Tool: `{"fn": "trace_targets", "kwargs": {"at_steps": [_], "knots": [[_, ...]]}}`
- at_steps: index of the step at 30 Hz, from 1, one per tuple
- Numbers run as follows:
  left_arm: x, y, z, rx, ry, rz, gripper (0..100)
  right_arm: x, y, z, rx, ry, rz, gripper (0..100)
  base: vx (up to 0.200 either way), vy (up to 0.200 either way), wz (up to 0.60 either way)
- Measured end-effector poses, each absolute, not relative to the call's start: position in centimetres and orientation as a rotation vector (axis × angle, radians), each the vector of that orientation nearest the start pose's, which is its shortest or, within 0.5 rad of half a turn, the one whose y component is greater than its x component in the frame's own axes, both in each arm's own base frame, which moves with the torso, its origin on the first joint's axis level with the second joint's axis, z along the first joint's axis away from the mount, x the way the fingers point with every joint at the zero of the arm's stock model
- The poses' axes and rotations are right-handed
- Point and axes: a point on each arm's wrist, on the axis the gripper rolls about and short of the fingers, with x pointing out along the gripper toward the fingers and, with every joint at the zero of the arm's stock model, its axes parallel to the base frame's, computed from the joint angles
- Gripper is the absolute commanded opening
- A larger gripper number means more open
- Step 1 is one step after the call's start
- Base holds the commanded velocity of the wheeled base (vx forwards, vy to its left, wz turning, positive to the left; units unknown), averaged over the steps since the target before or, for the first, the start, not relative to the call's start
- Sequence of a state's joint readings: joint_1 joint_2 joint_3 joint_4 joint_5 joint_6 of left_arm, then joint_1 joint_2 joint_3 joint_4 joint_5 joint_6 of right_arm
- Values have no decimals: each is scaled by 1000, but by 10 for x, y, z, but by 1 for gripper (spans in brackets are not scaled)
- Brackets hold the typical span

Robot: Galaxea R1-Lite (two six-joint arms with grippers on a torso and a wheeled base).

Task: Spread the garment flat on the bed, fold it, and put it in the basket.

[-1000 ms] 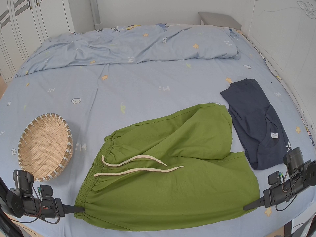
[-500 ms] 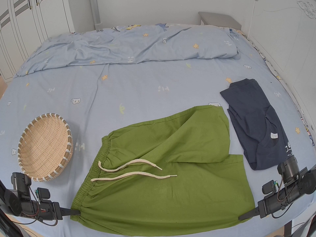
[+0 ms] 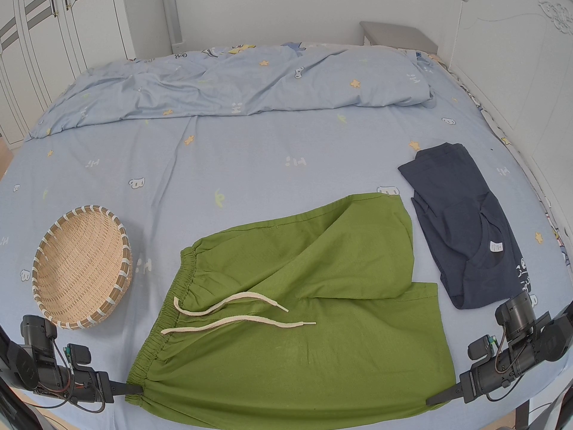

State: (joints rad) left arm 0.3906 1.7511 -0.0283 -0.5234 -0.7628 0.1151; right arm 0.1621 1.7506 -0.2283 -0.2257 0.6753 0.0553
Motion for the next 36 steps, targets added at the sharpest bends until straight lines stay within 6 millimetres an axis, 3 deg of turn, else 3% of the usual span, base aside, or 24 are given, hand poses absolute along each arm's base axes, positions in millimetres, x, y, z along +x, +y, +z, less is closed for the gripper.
{"fn": "trace_targets", "kwargs": {"at_steps": [5, 6, 7, 17, 23, 30, 36], "knots": [[132, 36, 20, -549, 997, -389, 0, 159, 40, 25, 372, 1311, 664, 0, 0, 0, 0], [132, 36, 20, -549, 999, -391, 100, 159, 40, 24, 368, 1313, 660, 0, 0, 0, 0], [131, 35, 19, -548, 1002, -392, 100, 159, 40, 23, 364, 1316, 656, 100, 0, 0, 0], [131, 32, 20, -546, 1007, -412, 100, 158, 39, 23, 372, 1312, 658, 100, 0, 0, 0], [131, 32, 27, -563, 979, -398, 100, 158, 37, 36, 380, 1245, 643, 100, 0, 0, 0], [133, 24, 56, -679, 925, -356, 100, 161, 33, 57, 401, 1168, 614, 100, 0, 0, 0], [143, 16, 103, -689, 900, -403, 100, 172, 26, 86, 404, 1094, 587, 100, 0, 0, 0]]}}
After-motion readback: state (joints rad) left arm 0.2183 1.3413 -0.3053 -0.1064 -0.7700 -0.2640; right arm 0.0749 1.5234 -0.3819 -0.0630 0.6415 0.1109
